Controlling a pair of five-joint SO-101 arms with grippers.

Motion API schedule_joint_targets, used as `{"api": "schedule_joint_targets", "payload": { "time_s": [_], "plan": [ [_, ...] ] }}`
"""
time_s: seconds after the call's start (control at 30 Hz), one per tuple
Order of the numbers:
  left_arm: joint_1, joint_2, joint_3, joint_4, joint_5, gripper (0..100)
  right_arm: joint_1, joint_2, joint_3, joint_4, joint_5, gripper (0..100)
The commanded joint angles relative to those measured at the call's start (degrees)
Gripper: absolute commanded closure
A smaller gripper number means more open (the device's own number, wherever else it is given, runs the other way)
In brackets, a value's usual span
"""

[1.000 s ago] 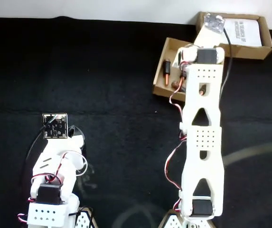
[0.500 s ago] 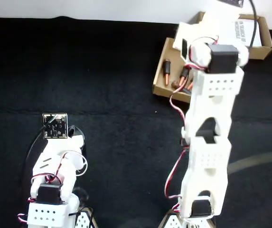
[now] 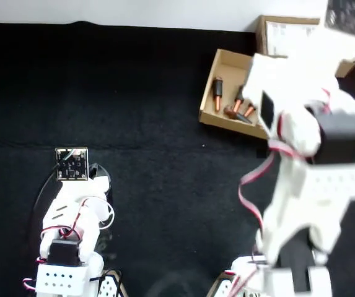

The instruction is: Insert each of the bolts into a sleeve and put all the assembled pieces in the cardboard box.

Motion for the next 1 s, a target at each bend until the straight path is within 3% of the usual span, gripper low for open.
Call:
{"api": "schedule_joint_targets", "payload": {
  "time_s": [0.0, 0.3, 0.53, 0.7, 0.97],
  "plan": [
    [-0.6, 0.0, 1.0, 0.0, -0.3, 99, -0.5, -11.9, 12.1, 0.6, 0.8, 99.2],
    [-0.7, -0.1, 1.0, 4.1, -0.3, 99, -0.5, -36.5, 38.5, 0.5, 0.7, 99.2],
    [-0.7, -0.6, 1.0, 12.8, -0.3, 99, -0.5, -50.5, 58.3, -0.7, 1.0, 99.2],
    [-0.7, -0.6, 1.0, 17.2, -0.2, 99, -0.3, -56.0, 76.5, -10.4, 1.2, 99.2],
    [-0.7, -0.6, 1.0, 22.9, -0.3, 99, -0.2, -61.6, 103.1, -33.5, 11.3, 99.2]
  ]
}}
